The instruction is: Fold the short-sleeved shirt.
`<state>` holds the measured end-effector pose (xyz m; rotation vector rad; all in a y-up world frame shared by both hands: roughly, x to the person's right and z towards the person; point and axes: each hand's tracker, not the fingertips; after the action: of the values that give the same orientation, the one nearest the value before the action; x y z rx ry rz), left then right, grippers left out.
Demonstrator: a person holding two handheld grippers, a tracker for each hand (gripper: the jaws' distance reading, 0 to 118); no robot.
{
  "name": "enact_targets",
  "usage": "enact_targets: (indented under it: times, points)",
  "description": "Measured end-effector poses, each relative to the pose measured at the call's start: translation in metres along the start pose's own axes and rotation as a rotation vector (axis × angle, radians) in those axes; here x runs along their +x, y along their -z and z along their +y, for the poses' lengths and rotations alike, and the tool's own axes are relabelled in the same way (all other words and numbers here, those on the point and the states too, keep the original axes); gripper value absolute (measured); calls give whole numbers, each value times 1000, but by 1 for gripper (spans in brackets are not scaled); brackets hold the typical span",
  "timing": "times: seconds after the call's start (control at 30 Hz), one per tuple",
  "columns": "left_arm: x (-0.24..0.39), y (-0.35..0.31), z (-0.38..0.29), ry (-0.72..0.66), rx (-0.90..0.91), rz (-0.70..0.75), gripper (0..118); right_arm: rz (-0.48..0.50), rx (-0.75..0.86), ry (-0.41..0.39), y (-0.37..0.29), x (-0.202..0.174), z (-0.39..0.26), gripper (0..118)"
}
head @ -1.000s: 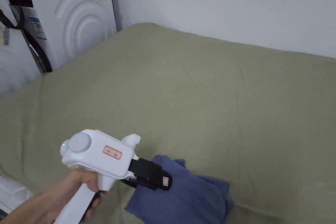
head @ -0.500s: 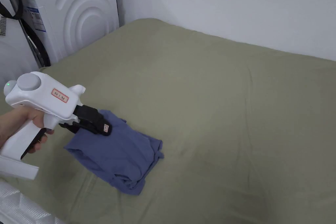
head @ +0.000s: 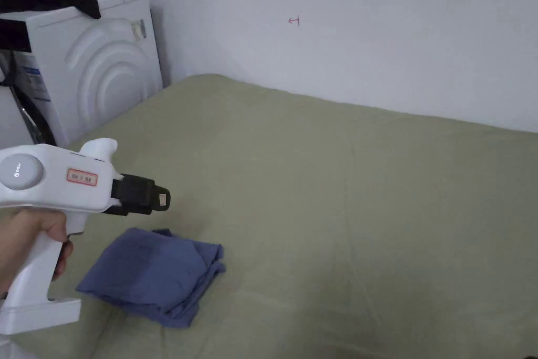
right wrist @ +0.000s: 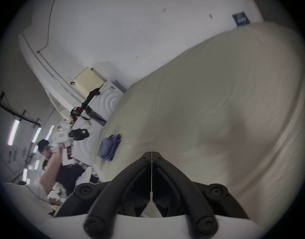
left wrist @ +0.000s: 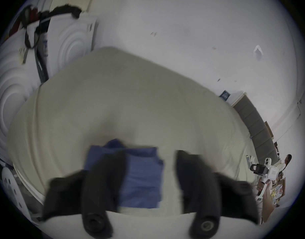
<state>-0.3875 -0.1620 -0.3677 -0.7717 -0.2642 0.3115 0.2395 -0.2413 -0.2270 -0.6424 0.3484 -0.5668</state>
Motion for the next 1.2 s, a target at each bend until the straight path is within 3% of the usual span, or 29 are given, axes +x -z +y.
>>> enact_targets:
  times: [0.03, 0.07, 0.2, 0.3, 0.53, 0.73, 1.13, 1.17, 1.2]
  points:
    - [24, 1, -6, 36, 23, -9, 27, -57, 36, -43, -5, -8, 4, 3]
    - [45, 3, -13, 75, 46, 0, 14, -116, 72, -84, -8, -16, 8, 3]
    - [147, 8, -49, 222, 155, -4, 8, -361, 217, -242, -22, -51, 21, 3]
    - [213, 12, -75, 255, 261, 40, 8, -473, 323, -323, -26, -60, 26, 3]
    - [296, 21, -105, 363, 471, 123, 8, -660, 504, -506, -35, -81, 21, 3]
    - [320, 15, -112, 443, 554, 152, 8, -631, 536, -518, -45, -83, 20, 3]
    - [312, 5, -109, 409, 575, 141, 8, -608, 559, -513, -53, -88, 23, 4]
    - [311, 6, -109, 407, 576, 139, 8, -610, 565, -514, -54, -91, 23, 9]
    - [311, 8, -110, 407, 579, 152, 10, -601, 565, -516, -56, -91, 24, 35]
